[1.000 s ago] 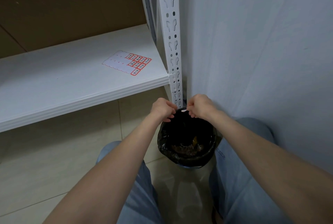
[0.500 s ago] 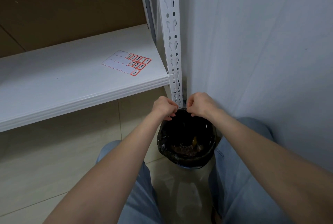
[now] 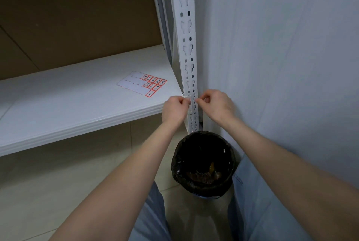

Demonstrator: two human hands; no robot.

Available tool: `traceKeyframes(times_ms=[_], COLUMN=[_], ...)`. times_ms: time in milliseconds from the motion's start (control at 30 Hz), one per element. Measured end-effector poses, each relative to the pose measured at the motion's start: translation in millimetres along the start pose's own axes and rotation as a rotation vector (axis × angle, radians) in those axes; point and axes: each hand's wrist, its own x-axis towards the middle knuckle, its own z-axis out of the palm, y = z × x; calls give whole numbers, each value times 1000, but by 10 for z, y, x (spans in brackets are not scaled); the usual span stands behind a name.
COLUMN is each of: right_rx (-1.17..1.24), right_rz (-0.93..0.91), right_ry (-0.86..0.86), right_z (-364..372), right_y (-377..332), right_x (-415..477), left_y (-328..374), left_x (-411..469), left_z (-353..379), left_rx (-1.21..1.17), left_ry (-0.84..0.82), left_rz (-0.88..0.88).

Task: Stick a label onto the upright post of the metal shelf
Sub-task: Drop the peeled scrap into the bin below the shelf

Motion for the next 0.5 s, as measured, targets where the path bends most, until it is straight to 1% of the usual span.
traceKeyframes(times_ms=[133, 200, 300, 400, 500], right_rx=[80, 137, 237, 310, 352], right_rz=[-161, -228, -302, -340, -362], right_ry=[234, 347, 481, 551, 552], right_z=[-275, -449, -745, -1017, -1166], right_y=[-331, -519, -826, -1097, -1270], right_x=[242, 390, 602, 788, 923], left_y=[499, 764, 1180, 1565, 1814], left_x=[79, 147, 282, 376, 462], left_z=[-262, -404, -632, -853, -1002], left_rx=[-11, -28, -139, -181, -173], left_ry=[198, 282, 387, 507, 606], left_rz=[226, 301, 397, 494, 570])
